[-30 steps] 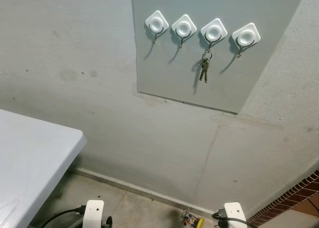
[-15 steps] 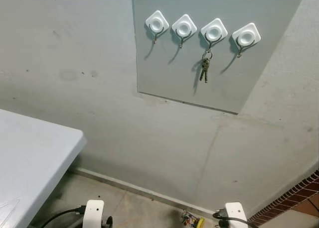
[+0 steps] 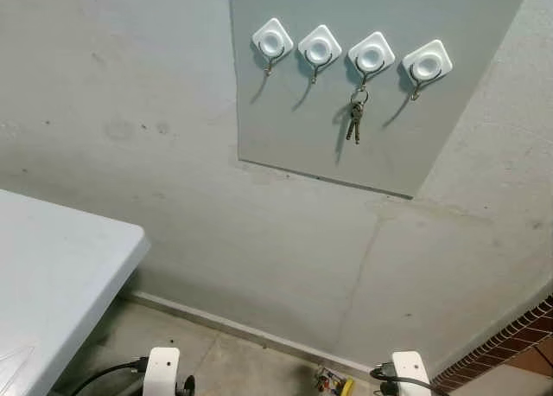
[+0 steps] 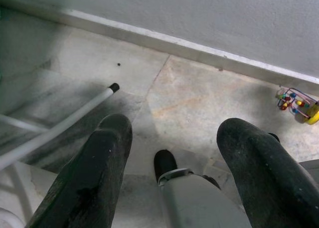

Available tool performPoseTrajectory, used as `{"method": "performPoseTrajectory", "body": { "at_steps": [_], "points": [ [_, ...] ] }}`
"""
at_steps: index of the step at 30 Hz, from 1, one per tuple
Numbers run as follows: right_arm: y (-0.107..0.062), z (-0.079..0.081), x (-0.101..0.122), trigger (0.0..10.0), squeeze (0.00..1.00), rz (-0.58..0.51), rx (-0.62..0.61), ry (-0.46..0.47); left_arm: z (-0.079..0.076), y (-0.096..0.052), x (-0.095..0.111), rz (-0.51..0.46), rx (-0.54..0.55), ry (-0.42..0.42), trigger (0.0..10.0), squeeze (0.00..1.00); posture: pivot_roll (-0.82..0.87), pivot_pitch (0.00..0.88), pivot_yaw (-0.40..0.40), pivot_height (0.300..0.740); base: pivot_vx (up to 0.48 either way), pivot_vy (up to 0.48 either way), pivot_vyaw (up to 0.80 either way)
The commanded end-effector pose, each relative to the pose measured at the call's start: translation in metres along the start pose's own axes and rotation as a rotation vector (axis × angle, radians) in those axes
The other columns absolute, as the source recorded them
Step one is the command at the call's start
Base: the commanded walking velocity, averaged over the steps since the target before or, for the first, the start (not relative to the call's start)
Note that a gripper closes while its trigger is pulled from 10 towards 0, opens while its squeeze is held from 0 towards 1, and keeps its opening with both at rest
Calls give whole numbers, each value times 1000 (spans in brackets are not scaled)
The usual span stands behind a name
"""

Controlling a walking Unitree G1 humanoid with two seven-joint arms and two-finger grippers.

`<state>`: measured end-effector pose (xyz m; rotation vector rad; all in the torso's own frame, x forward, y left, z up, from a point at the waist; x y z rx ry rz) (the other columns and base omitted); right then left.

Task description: Hang keys on a hook

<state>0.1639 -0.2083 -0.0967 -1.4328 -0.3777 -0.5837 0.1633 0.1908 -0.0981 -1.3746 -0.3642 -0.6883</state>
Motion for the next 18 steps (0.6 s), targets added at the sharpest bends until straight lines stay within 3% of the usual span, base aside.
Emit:
{"method": "performPoseTrajectory", "body": {
  "at_steps": [1, 18],
  "points": [
    [1, -1, 3, 10000, 0, 2, -2, 6, 2, 1, 2, -2, 9, 4, 10000, 0, -70, 1, -29, 740, 0, 0, 0],
    [2, 1, 5, 10000, 0, -6, -2, 15, 6, 4, 12, -32, 19, -7, 10000, 0, -72, 0, -23, 740, 0, 0, 0]
  ]
}}
Point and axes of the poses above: a point about 5 cm out from each wrist's last joint towards the gripper, its own y axis pointing out of the wrist towards the gripper, its own x axis along the axis of the wrist's last joint, z = x × y, the point moved 1 cm from there along y, pointing out of the wrist towards the gripper, and after that the axes turned 12 degrees about y, right-handed, at the moved point
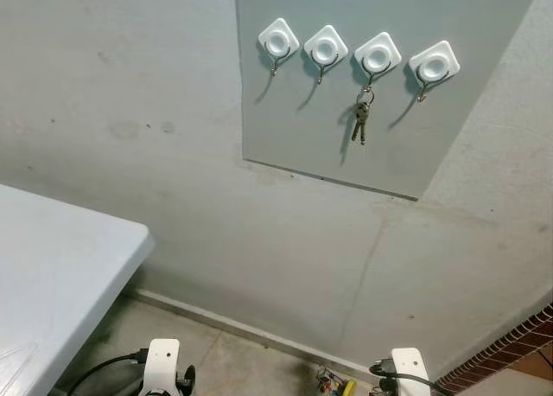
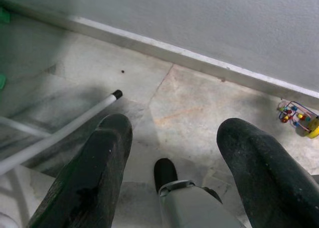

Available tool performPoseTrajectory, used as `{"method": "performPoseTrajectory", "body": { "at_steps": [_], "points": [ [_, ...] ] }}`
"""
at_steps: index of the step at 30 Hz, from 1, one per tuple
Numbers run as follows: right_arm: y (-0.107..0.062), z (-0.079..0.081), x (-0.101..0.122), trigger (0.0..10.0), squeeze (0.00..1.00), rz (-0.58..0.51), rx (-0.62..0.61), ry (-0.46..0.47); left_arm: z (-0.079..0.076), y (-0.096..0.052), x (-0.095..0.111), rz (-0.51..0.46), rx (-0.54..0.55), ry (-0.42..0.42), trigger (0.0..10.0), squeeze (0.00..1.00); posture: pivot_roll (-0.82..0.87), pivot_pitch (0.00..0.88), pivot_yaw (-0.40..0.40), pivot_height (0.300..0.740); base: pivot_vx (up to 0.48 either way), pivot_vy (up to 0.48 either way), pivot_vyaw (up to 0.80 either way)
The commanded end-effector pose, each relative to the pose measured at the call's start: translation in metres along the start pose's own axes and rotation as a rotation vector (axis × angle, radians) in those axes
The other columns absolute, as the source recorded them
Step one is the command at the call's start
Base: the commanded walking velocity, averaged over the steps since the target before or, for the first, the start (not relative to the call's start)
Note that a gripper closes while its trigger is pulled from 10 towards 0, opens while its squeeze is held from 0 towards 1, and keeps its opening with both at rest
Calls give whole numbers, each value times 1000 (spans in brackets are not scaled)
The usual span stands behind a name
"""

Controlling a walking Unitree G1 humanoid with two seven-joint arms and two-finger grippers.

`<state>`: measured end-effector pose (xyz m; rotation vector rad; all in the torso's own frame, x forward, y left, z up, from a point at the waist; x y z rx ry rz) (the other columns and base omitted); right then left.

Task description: Hang keys on a hook

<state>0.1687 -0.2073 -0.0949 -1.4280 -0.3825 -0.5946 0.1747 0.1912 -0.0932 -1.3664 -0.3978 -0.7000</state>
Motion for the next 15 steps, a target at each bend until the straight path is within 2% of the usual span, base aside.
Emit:
{"method": "performPoseTrajectory", "body": {
  "at_steps": [1, 15],
  "points": [
    [0, -1, 0, 10000, 0, 5, -5, 11, 3, 0, 1, -3, 8, 7, 10000, 0, -73, 0, -22, 740, 0, 0, 0],
    [1, 3, 4, 10000, 0, -8, 11, -1, 4, 1, 6, -26, 12, 7, 10000, 0, -72, 0, -22, 740, 0, 0, 0]
  ]
}}
Point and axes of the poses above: a point about 5 cm out from each wrist's last joint towards the gripper, its own y axis pointing out of the wrist towards the gripper, its own x axis along the axis of the wrist's last joint, z = x × y, the point moved 1 cm from there along y, pointing out of the wrist towards the gripper, and after that the axes turned 12 degrees about y, right-handed, at the moved point
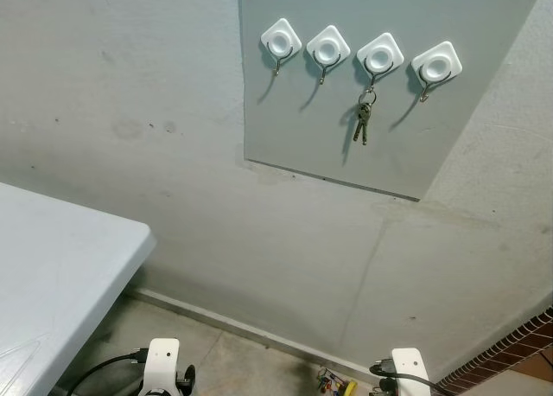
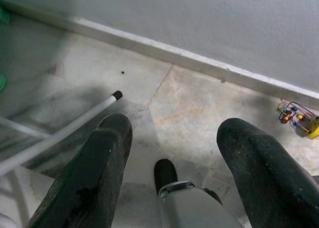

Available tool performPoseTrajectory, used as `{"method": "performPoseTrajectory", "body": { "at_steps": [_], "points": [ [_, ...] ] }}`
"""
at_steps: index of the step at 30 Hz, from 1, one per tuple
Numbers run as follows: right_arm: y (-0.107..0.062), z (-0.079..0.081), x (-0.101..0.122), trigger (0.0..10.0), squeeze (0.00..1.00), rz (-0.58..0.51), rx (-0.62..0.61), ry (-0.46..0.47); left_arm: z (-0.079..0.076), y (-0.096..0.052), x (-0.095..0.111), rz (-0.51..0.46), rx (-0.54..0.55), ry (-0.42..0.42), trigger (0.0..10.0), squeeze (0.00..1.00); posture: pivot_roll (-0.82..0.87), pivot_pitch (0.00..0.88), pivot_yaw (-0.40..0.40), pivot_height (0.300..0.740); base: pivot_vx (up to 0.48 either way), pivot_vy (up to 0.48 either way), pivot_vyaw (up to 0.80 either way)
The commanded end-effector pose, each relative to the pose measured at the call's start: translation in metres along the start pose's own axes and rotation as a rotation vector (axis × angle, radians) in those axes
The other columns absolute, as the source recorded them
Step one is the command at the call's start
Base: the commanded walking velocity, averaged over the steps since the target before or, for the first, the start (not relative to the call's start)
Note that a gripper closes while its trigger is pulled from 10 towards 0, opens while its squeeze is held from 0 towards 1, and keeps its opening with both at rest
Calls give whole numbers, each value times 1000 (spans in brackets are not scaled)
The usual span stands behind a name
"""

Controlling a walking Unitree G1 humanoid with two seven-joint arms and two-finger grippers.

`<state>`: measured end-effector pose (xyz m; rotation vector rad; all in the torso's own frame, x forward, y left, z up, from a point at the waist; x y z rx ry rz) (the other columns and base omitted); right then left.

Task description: Hang keys on a hook

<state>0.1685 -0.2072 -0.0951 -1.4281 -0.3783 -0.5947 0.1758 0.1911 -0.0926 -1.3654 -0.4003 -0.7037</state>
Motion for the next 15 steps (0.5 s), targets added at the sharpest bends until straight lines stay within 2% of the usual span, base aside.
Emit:
{"method": "performPoseTrajectory", "body": {
  "at_steps": [1, 3, 5, 10, 13, 15],
  "points": [
    [2, 4, 6, 10000, 0, -20, 20, -10, 4, 1, 7, -35, 15, 5, 10000, 0, -72, 0, -22, 740, 0, 0, 0],
    [4, 10, 15, 10000, 0, -58, 49, -14, 6, 3, 17, -83, 17, 2, 10000, 0, -72, 0, -22, 740, 0, 0, 0],
    [7, 26, 44, 10000, 0, -172, 138, -34, 10, 6, 43, -208, 16, 1, 10000, 0, -76, 4, -21, 740, 0, 0, 0],
    [8, 42, 65, 10000, 0, -255, 219, -74, 13, 6, 63, -303, 9, 17, 10000, 0, -79, 3, -22, 740, 0, 0, 0],
    [7, 60, 81, 10000, 0, -318, 321, -147, 13, 5, 82, -408, -10, 60, 10000, 0, -79, 3, -21, 740, 0, 0, 0],
    [6, 66, 85, 10000, 0, -336, 359, -182, 12, 4, 88, -446, -18, 69, 10000, 0, -79, 3, -21, 740, 0, 0, 0]
  ]
}}
Point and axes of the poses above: a point about 5 cm out from each wrist's last joint towards the gripper, its own y axis pointing out of the wrist towards the gripper, its own x axis along the axis of the wrist's last joint, z = x × y, the point moved 1 cm from there along y, pointing out of the wrist towards the gripper, and after that the axes turned 12 degrees about y, right-handed, at the moved point
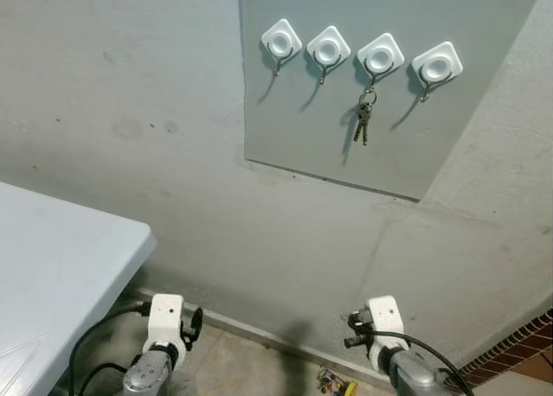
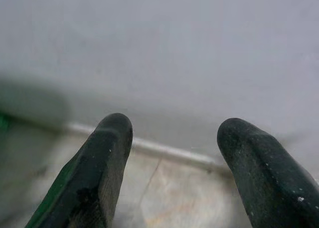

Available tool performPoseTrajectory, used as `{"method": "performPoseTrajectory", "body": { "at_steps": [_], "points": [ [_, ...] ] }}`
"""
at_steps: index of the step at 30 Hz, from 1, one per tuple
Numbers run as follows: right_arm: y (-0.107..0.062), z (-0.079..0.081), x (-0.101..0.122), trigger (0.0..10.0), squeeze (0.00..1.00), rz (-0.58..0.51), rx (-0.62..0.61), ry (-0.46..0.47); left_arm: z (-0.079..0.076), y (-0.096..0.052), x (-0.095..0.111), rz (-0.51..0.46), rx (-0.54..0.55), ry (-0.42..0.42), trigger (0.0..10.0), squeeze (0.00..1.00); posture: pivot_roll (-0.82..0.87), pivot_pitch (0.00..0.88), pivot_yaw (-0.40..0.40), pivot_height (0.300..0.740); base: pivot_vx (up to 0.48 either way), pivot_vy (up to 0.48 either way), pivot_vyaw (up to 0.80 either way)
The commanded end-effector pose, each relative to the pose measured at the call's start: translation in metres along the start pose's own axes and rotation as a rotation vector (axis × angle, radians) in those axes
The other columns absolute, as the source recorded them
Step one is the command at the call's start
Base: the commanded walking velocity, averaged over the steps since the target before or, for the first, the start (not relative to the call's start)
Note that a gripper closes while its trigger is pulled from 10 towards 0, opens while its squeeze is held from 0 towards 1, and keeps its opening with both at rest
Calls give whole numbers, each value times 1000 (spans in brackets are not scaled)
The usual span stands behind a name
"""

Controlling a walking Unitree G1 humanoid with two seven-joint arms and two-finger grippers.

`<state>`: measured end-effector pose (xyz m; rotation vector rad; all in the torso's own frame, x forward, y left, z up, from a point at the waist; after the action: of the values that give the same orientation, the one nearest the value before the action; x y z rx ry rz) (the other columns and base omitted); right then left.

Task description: Hang keys on a hook

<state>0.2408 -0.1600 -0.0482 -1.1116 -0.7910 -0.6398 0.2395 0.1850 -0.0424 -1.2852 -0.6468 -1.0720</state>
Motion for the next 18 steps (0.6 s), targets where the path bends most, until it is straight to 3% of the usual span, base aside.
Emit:
{"method": "performPoseTrajectory", "body": {
  "at_steps": [1, 5, 7, 9, 11, 13, 18],
  "points": [
    [4, 9, 10, 10000, 0, -36, 73, -47, 0, 3, 12, -69, -21, 27, 10000, 0, -77, 2, -22, 740, 0, 0, 0],
    [9, 28, 29, 10000, 0, -111, 231, -93, -6, 4, 37, -237, -58, 97, 10000, 0, -74, 3, -22, 740, 0, 0, 0],
    [10, 31, 32, 10000, 0, -123, 253, -103, -7, 4, 41, -261, -61, 105, 10000, 0, -74, 3, -22, 740, 0, 0, 0],
    [9, 40, 50, 10000, 0, -200, 345, -148, -8, 2, 62, -377, -60, 97, 10000, 0, -71, 5, -24, 740, 0, 0, 0],
    [8, 45, 61, 10000, 0, -240, 384, -163, -8, 1, 71, -427, -57, 91, 10000, 0, -71, 5, -24, 740, 0, 0, 0],
    [4, 55, 84, 10000, 0, -324, 465, -140, -9, -4, 92, -525, -50, 99, 10000, 0, -70, 7, -25, 740, 0, 0, 0],
    [-10, 73, 124, 10000, 0, -465, 584, -137, -7, -17, 126, -659, -39, 88, 10000, 0, -70, 12, -25, 740, 0, 0, 0]
  ]
}}
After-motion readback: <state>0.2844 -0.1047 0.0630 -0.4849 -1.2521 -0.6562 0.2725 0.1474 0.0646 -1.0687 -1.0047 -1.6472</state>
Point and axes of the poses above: a point about 5 cm out from each wrist's last joint towards the gripper, its own y axis pointing out of the wrist towards the gripper, its own x axis along the axis of the wrist's last joint, z = x × y, the point moved 1 cm from there along y, pointing out of the wrist towards the gripper, and after that the axes turned 12 degrees about y, right-handed, at the moved point
